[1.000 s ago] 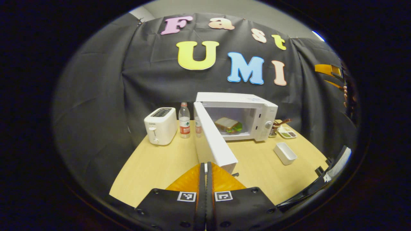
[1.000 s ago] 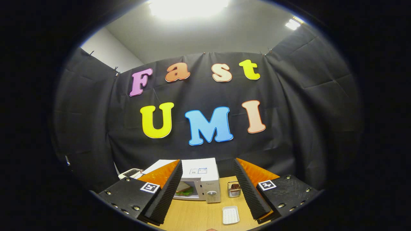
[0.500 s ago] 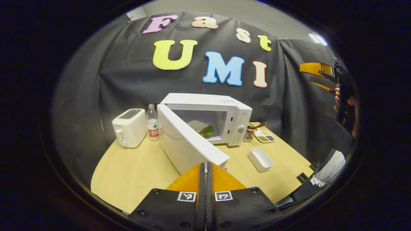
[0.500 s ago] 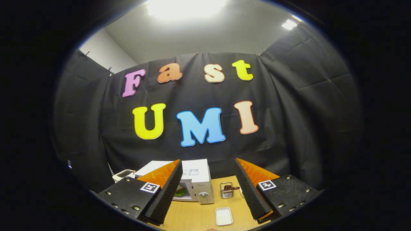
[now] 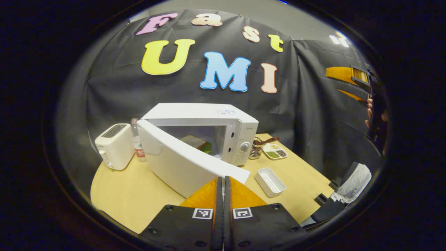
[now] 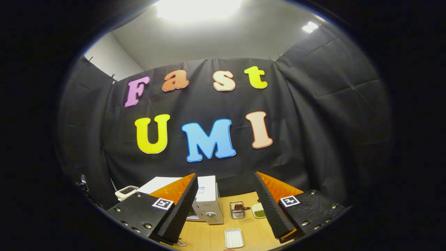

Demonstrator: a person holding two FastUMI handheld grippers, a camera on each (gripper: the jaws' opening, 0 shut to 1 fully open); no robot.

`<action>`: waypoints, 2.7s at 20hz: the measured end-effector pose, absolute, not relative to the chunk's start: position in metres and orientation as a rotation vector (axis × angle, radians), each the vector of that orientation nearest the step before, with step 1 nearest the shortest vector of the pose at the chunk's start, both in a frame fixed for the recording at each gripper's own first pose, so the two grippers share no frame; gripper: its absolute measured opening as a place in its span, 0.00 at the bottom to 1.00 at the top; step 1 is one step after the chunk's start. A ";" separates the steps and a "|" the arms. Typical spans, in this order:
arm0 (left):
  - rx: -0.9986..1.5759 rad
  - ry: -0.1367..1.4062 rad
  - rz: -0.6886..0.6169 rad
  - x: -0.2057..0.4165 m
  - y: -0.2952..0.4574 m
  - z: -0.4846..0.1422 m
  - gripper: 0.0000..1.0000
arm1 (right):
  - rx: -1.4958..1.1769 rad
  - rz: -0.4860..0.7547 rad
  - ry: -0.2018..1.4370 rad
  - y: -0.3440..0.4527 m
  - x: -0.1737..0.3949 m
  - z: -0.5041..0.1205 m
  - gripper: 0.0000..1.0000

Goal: Open the microwave oven with the left hand, put the food in, and close the microwave oven.

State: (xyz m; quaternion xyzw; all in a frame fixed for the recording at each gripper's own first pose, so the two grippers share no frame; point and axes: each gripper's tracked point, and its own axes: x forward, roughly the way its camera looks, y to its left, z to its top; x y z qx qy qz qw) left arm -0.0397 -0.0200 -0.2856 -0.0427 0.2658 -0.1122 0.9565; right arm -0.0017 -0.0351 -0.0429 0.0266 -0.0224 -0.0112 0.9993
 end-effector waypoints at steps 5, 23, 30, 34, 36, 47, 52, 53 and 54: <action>-0.084 0.543 -0.249 -0.003 -0.044 -0.289 0.07 | 0.017 -0.025 -0.048 -0.049 0.014 -0.036 0.95; -0.157 0.572 -0.215 0.113 -0.085 -0.312 0.07 | 0.015 -0.037 0.004 -0.093 0.050 -0.039 0.95; -0.170 0.589 -0.210 0.141 -0.097 -0.320 0.07 | 0.023 -0.027 0.013 -0.091 0.054 -0.042 0.95; -0.172 0.589 -0.207 0.156 -0.101 -0.322 0.07 | 0.033 -0.032 0.011 -0.094 0.057 -0.042 0.95; -0.179 0.590 -0.203 0.162 -0.102 -0.322 0.07 | 0.033 -0.034 0.014 -0.097 0.057 -0.044 0.95; -0.182 0.596 -0.183 0.185 -0.102 -0.326 0.07 | 0.038 -0.071 0.028 -0.117 0.064 -0.052 0.95; -0.116 0.583 -0.159 0.188 -0.100 -0.325 0.07 | 0.031 -0.059 0.046 -0.118 0.073 -0.056 0.95; -0.111 0.580 -0.156 0.190 -0.100 -0.326 0.08 | 0.034 -0.056 0.047 -0.118 0.075 -0.057 0.95; -0.121 0.580 -0.153 0.191 -0.099 -0.327 0.07 | 0.036 -0.054 0.049 -0.117 0.076 -0.057 0.95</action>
